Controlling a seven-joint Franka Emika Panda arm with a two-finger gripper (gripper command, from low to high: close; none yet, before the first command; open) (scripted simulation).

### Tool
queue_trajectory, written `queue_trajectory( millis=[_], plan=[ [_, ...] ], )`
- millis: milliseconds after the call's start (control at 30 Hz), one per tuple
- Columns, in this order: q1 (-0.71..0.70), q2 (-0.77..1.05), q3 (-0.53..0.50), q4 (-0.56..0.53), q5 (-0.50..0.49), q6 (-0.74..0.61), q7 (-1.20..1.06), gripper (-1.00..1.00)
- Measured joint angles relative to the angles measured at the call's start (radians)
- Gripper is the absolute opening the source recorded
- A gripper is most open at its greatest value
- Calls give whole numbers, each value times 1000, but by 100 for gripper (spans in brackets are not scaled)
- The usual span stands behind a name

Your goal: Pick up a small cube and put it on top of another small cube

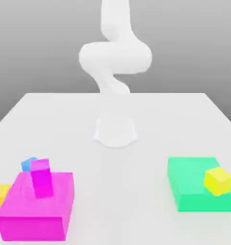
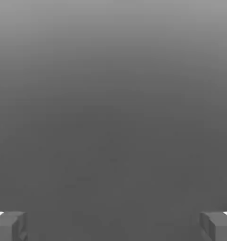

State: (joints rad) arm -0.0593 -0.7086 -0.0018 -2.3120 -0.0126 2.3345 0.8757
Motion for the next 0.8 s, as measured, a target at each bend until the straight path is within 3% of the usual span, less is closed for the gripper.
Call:
queue_trajectory(
  millis=[500,800],
  plan=[
    [-291,550,-94,-72,-48,207,435,0],
    [-441,879,-167,-115,60,331,596,0]
  ],
)
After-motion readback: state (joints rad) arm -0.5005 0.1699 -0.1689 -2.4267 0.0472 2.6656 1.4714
